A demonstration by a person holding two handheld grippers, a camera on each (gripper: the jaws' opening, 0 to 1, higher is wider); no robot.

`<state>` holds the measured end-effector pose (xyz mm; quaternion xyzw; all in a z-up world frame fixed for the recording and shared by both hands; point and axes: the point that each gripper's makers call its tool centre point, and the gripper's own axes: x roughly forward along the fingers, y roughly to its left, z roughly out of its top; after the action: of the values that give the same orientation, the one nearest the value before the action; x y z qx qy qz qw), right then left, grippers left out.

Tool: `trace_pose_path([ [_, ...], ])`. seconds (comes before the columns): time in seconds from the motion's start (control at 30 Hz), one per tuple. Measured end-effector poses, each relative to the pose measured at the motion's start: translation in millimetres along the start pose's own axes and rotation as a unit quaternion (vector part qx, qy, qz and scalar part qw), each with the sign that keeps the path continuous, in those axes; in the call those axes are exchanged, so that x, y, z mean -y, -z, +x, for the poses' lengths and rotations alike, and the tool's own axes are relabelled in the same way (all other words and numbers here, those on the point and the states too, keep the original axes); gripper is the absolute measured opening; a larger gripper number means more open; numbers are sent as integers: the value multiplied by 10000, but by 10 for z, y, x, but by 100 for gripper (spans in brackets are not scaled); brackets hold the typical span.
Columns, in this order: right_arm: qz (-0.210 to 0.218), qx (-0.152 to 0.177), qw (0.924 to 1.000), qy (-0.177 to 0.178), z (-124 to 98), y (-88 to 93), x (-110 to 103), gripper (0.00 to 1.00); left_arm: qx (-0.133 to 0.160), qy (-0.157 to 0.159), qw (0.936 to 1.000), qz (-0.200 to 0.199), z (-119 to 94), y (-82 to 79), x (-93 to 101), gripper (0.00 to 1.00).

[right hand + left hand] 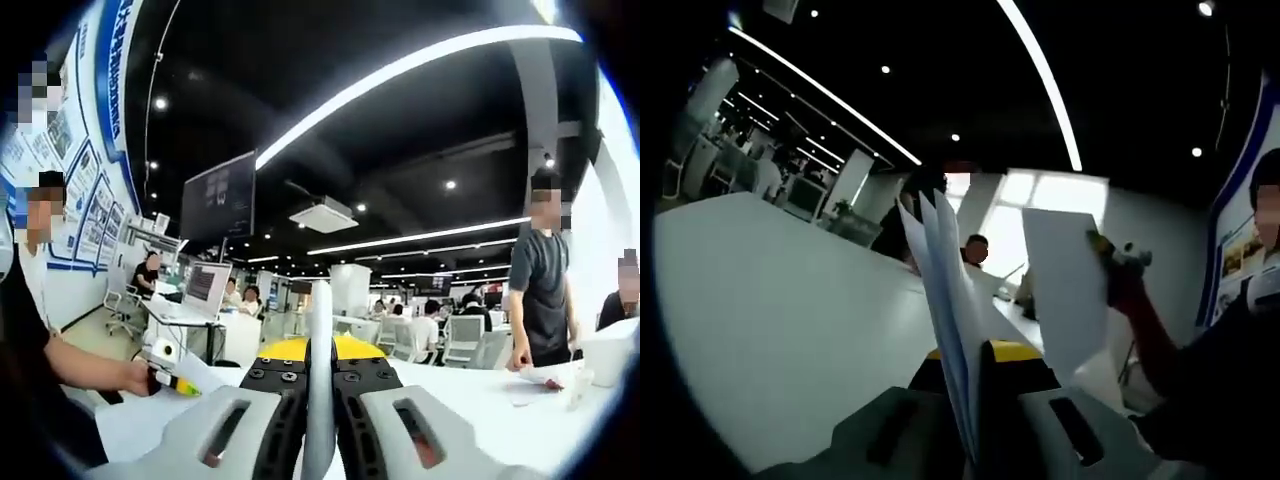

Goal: Organize the stack of printing papers by aligning and flattening the scattered papers on the table

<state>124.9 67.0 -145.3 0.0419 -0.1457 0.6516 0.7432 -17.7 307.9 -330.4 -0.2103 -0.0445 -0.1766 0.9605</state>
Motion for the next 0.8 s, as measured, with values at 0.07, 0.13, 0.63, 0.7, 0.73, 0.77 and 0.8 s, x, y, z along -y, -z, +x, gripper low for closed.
trace_pose_path([
  [0.07,-4,17,10000,-18,2,-21,-17,3,0,0,10000,9,-1,-1,3,7],
  [0.13,-15,40,10000,-41,5,-47,-39,3,-3,2,10000,12,-1,-2,4,7],
  [0.63,-11,153,9997,-195,15,-161,-169,3,-10,6,10000,39,-4,1,23,7],
  [0.7,-16,173,9996,-217,10,-184,-196,3,-11,5,10000,41,-3,3,26,7],
  [0.73,-14,186,9996,-229,7,-198,-207,3,-11,4,10000,41,-3,3,27,7],
  [0.77,-11,204,9995,-248,4,-215,-222,3,-13,3,10000,43,-3,4,28,7],
  [0.8,-13,219,9994,-268,2,-231,-239,3,-15,2,10000,45,-2,6,29,7],
])
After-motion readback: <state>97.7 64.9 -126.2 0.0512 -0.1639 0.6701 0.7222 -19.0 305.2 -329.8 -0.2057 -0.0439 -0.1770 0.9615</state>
